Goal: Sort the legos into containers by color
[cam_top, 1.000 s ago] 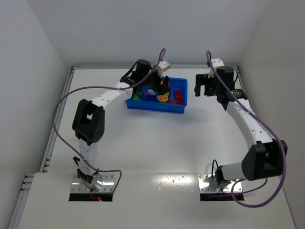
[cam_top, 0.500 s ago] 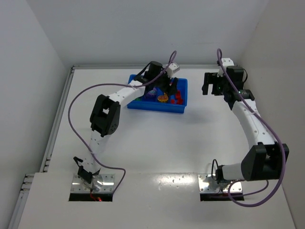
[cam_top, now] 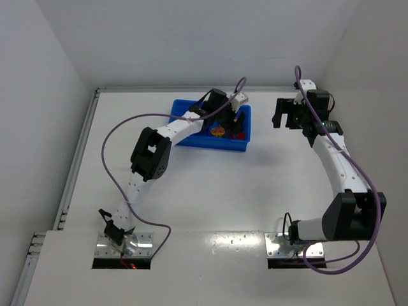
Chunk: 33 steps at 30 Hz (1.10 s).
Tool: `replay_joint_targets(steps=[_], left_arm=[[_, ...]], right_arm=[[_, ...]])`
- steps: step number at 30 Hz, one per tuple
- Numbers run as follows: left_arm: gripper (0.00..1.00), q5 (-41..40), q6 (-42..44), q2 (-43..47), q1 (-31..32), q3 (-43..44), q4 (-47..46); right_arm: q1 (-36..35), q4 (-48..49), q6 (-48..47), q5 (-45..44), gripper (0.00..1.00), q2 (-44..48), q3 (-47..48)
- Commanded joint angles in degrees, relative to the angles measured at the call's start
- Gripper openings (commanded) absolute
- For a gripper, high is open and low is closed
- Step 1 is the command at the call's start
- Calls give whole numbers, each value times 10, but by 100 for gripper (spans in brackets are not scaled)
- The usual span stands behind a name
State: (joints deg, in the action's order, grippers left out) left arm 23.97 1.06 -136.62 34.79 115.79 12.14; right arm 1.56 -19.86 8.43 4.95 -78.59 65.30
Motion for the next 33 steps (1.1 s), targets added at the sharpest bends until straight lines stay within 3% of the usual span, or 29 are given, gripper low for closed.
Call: replay_joint_targets(steps=[1, 2, 4, 11, 16, 24, 26, 29, 33], left_arm=[[79, -21, -1, -3, 4, 24, -7], [92, -29, -7, -3, 4, 24, -7], [100, -29, -7, -3, 4, 24, -7], [100, -29, -37, 18, 4, 64, -13], [100, -60, -19, 108, 4, 65, -13], [100, -172, -32, 258, -76, -84, 109], [100, -229, -75, 289, -121, -137, 115], [100, -229, -94, 349, -191, -252, 121], [100, -269, -94, 406, -253, -331, 111]], right_arm=[[5, 7, 8, 9, 97, 7, -5], [5, 7, 8, 9, 97, 7, -5], [11, 7, 8, 16, 97, 2, -5], [-2, 23, 13, 46, 97, -10, -10], [-9, 28, 13, 83, 97, -34, 4], [-26, 50, 13, 75, 97, -114, 57], [-26, 56, 13, 75, 97, -134, 75], [-15, 63, 1, 83, 97, -173, 90], [4, 84, -5, 88, 98, -199, 91]])
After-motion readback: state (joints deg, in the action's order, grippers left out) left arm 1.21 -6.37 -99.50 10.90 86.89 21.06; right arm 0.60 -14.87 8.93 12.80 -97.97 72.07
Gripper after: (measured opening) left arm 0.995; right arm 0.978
